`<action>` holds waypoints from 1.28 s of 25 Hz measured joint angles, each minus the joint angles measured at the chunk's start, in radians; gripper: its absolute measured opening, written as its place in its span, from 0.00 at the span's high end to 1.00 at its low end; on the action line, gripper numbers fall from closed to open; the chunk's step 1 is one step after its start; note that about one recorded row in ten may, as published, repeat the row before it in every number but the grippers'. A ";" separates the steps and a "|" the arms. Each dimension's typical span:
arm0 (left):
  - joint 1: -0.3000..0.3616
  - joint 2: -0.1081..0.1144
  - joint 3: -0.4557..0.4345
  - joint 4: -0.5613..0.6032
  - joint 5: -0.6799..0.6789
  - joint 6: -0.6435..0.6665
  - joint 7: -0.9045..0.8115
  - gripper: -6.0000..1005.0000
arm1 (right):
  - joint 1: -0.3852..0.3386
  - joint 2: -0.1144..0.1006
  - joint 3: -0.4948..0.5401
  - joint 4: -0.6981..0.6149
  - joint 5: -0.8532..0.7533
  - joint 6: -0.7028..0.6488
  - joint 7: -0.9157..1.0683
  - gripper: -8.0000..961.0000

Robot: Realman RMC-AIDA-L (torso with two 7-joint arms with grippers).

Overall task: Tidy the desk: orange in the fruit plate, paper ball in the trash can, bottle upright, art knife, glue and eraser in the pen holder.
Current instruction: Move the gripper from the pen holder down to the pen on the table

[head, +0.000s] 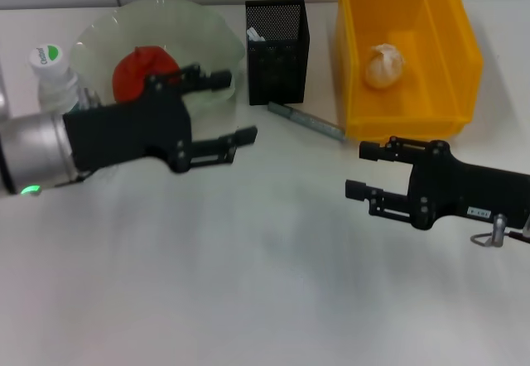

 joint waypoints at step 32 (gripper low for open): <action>0.109 0.023 -0.004 -0.225 0.000 0.158 0.047 0.23 | 0.427 -0.087 -0.029 -0.429 -0.457 -0.133 0.823 0.34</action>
